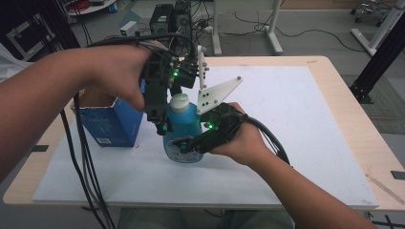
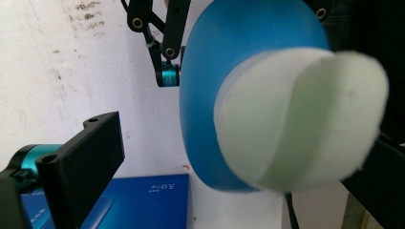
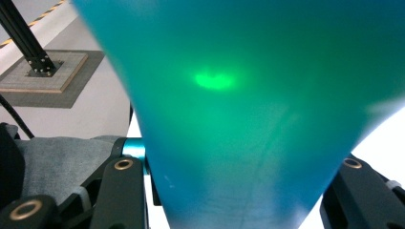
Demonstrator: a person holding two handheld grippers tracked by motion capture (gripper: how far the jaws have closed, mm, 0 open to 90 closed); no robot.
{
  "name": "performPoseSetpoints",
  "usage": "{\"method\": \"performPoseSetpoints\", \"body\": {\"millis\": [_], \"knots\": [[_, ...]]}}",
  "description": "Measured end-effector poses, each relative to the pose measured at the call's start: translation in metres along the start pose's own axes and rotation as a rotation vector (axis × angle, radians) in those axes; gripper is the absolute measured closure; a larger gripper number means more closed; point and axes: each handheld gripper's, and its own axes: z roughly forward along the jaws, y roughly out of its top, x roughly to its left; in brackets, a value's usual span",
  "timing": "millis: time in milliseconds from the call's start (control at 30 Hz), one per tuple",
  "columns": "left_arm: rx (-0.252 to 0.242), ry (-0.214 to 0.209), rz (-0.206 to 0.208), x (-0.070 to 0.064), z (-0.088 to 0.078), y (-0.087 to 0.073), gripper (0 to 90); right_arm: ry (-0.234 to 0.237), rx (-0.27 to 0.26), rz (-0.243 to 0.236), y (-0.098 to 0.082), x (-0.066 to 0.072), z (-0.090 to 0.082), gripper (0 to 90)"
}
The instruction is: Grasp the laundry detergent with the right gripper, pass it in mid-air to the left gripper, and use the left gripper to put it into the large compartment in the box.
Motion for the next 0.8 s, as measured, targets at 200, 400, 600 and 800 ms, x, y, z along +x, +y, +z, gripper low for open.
{"method": "performPoseSetpoints", "body": {"millis": [200, 400, 600, 800], "knots": [[0.000, 0.012, 0.000, 0.000, 0.004, 0.005, 1.7, -0.006, -0.008, 0.010, 0.001, 0.001, -0.001, 47.3], [-0.005, 0.024, -0.005, 0.000, 0.006, 0.008, 1.7, -0.009, -0.007, 0.020, 0.001, 0.001, -0.001, 47.4], [0.000, 0.024, -0.002, 0.001, 0.009, 0.010, 1.7, -0.016, -0.012, 0.017, 0.002, 0.000, -0.002, 47.4], [-0.006, 0.027, -0.007, 0.001, 0.010, 0.011, 1.7, -0.019, -0.013, 0.020, 0.003, 0.000, -0.002, 47.4]]}}
